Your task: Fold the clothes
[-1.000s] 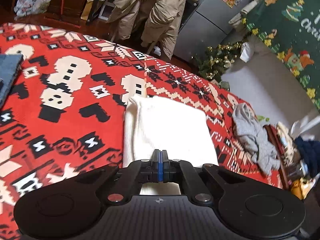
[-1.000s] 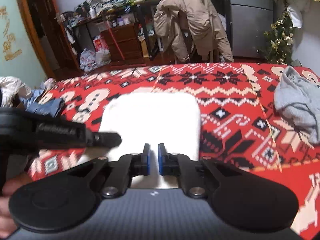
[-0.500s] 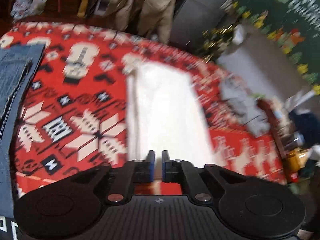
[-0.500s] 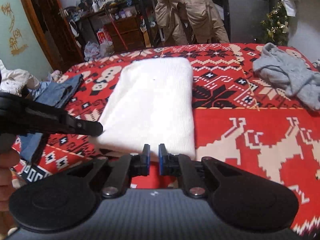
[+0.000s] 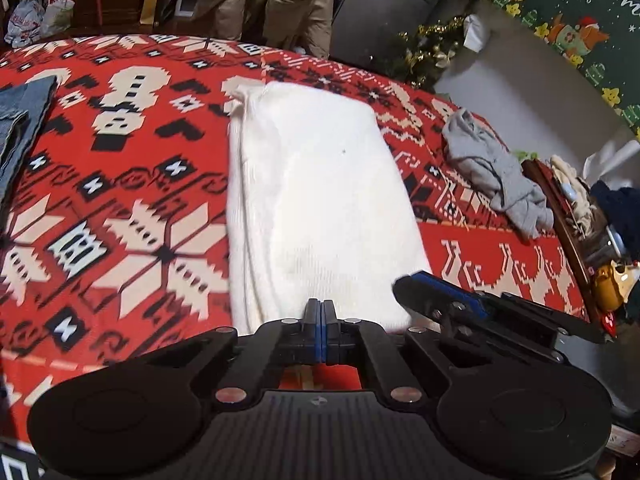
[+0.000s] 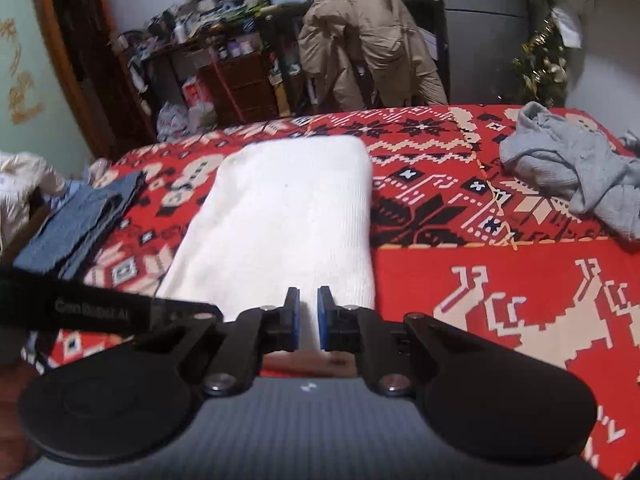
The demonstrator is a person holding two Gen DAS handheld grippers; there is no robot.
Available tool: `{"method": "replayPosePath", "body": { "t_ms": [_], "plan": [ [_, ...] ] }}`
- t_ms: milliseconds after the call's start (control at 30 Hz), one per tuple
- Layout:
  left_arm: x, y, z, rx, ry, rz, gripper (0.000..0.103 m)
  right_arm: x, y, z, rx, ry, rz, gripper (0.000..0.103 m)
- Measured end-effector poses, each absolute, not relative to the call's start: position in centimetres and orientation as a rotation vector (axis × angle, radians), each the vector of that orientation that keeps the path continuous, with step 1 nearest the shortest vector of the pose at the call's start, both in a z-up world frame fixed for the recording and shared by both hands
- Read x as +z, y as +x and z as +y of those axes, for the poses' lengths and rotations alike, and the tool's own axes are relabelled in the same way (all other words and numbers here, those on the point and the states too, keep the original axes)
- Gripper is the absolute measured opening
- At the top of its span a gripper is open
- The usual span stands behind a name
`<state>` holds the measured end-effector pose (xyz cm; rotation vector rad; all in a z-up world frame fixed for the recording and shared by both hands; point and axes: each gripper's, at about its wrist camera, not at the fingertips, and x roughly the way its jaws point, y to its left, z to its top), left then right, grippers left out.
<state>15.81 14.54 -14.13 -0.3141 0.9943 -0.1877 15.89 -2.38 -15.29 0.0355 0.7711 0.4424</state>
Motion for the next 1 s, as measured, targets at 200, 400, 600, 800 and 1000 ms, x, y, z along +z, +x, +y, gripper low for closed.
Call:
{"method": "replayPosePath", "body": {
  "t_ms": [200,400,600,800,1000],
  "plan": [
    [-11.2,14.6,13.8,-0.202,-0.261,0.867,0.005,-13.6,14.2,-3.8,0.462,0.03,0.759,0.009],
    [-10.9,18.7,13.9,-0.175,-0.287,0.84,0.005,-11.9,16.3,-4.2,0.458,0.073,0.688,0.009],
    [-12.3,23.7,14.4,-0.112,-0.283,0.83,0.005,-12.9,21.4,-2.0,0.429,0.058,0.673,0.007],
    [-13.6,23.4,17.0,-0.126,-0.359,0.846,0.003,-15.5,22.3,-1.2,0.427,0.022,0.712,0.007],
    [-12.3,21.7,16.8,-0.114,-0.285,0.829,0.002,-15.4,19.7,-2.6,0.445,0.027,0.757,0.007]
  ]
}}
